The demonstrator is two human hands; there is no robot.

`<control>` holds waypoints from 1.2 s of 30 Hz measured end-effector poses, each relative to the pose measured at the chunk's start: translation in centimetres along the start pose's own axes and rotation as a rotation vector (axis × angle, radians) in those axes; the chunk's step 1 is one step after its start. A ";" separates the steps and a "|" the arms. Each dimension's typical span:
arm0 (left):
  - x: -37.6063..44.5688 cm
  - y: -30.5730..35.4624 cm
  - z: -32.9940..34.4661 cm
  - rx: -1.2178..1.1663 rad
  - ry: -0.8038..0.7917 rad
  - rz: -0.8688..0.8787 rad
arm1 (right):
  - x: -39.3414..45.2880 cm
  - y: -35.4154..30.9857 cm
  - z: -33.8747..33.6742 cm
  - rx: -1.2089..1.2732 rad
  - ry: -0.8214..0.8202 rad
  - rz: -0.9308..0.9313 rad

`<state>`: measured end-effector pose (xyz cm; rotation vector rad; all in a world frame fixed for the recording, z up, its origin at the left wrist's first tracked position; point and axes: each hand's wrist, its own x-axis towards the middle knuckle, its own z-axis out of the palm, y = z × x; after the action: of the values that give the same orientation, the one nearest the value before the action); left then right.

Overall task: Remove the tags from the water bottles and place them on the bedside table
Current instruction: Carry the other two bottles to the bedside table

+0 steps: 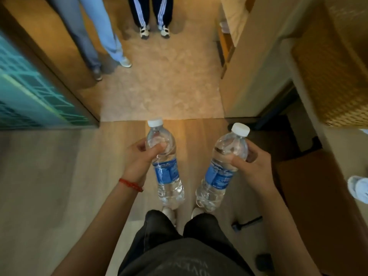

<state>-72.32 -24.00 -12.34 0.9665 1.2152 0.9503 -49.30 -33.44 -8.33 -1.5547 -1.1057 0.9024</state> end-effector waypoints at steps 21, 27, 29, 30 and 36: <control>-6.9 -0.9 -7.8 -0.326 0.946 0.077 | 14.6 -3.7 18.7 0.057 -0.979 -0.145; -11.6 -2.5 -7.7 -0.448 1.214 0.100 | 12.2 -4.3 23.3 0.038 -1.242 -0.200; -13.4 -3.2 -7.9 -0.476 1.290 0.107 | 10.7 -4.6 24.7 0.041 -1.306 -0.202; -14.3 -3.4 -8.0 -0.490 1.328 0.115 | 9.8 -4.8 25.4 0.049 -1.343 -0.197; -20.1 -5.0 -10.1 -0.541 1.497 0.143 | 3.7 -5.7 29.6 0.076 -1.515 -0.215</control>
<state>-84.10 -43.79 -11.96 -0.2855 1.8762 2.1153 -76.81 -20.67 -9.87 -0.4299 -2.1153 1.9947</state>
